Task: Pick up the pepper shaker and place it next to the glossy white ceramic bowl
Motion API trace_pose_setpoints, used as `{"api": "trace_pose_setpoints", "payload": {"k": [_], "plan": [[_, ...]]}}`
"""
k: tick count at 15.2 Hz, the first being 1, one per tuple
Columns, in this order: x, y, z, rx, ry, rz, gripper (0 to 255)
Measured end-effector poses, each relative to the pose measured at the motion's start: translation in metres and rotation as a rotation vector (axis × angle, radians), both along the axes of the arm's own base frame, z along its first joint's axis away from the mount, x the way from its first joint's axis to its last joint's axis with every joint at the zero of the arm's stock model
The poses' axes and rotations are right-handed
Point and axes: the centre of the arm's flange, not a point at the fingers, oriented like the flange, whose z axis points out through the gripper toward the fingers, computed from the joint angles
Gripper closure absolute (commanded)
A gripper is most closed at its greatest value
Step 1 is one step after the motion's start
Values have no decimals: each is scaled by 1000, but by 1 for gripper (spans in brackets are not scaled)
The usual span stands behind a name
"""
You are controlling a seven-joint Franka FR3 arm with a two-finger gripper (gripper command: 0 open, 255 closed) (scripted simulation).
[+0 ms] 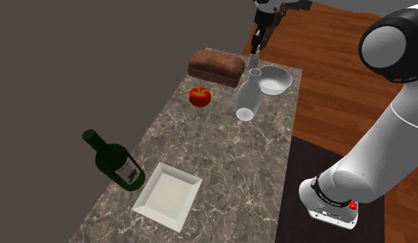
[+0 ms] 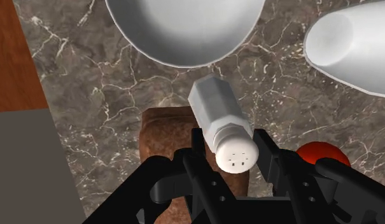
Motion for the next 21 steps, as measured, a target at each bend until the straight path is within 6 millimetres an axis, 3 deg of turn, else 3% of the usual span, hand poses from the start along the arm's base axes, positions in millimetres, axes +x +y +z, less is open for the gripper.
{"api": "trace_pose_setpoints", "payload": {"k": [21], "plan": [[-1, 0, -107, 0, 0, 0, 255]]}}
